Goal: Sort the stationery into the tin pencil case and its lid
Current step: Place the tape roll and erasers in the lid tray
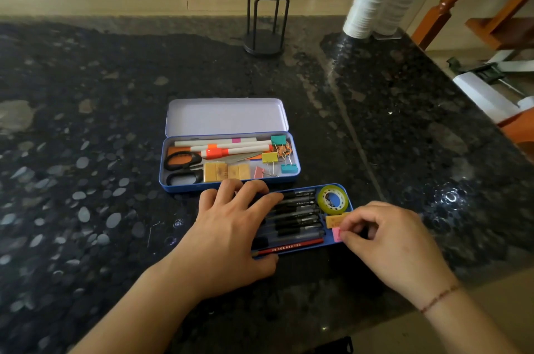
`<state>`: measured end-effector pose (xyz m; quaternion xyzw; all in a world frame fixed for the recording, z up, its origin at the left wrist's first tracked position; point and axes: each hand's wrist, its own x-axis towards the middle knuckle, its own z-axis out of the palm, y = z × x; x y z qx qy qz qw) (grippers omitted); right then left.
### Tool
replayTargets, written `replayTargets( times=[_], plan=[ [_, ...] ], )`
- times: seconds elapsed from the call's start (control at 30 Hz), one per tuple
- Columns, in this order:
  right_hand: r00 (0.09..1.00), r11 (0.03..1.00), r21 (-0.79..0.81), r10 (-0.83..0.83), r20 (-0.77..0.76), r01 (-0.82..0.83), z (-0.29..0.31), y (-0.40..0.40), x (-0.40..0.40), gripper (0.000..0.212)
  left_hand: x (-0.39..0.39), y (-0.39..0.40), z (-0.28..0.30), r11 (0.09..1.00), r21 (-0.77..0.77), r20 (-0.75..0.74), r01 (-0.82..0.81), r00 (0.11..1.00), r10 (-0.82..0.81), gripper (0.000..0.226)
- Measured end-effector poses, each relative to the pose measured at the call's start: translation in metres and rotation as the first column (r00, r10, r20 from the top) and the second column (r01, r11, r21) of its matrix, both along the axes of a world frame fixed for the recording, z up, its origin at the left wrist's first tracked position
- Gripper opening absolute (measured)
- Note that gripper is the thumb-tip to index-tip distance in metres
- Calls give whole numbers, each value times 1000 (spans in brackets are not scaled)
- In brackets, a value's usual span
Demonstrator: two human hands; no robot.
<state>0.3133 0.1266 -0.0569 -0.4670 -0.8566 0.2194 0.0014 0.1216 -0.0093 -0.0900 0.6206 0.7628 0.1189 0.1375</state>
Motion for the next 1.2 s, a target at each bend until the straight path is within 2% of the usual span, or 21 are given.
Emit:
replayTargets(
  times=[0.17, 0.23, 0.3, 0.37, 0.47, 0.63, 0.73, 0.93, 1.1, 1.2],
  plan=[
    [998, 998, -21, 54, 26, -54, 3, 0, 0, 9, 1, 0, 0, 1000, 1, -7, 2, 1000, -2, 85],
    [997, 998, 15, 68, 30, -68, 2, -1, -1, 9, 1, 0, -1, 1000, 2, 0, 1, 1000, -1, 85],
    [997, 996, 61, 63, -32, -61, 3, -1, -1, 8, 1, 0, 0, 1000, 1, 3, 1, 1000, -1, 85],
    [996, 993, 109, 63, -60, -56, 3, 1, 1, 15, 1, 0, 0, 1000, 2, -4, 3, 1000, -3, 85],
    [997, 985, 154, 79, 13, -81, -3, 2, 1, 18, 0, 0, -1, 1000, 1, -5, 3, 1000, -3, 85],
    [997, 986, 147, 79, 17, -81, -8, 3, -2, 13, 0, 0, 0, 1000, -1, -3, 7, 1000, -7, 85],
    [997, 989, 137, 63, -39, -57, -4, 3, 0, 10, 0, 0, 0, 1000, -2, -3, 8, 1000, -8, 86],
    [999, 998, 47, 51, -7, -50, -7, 1, -1, 39, 0, 0, 0, 1000, -6, 7, 10, 1000, -10, 85],
    [998, 1000, -16, -14, -60, 13, -6, 5, 1, 40, -1, -1, 5, 1000, -5, -14, 18, 1000, -18, 86],
    [996, 996, -6, -89, -13, 89, -6, 6, 4, 36, -8, -11, 9, 1000, -21, -88, 13, 996, -15, 90]
  ],
)
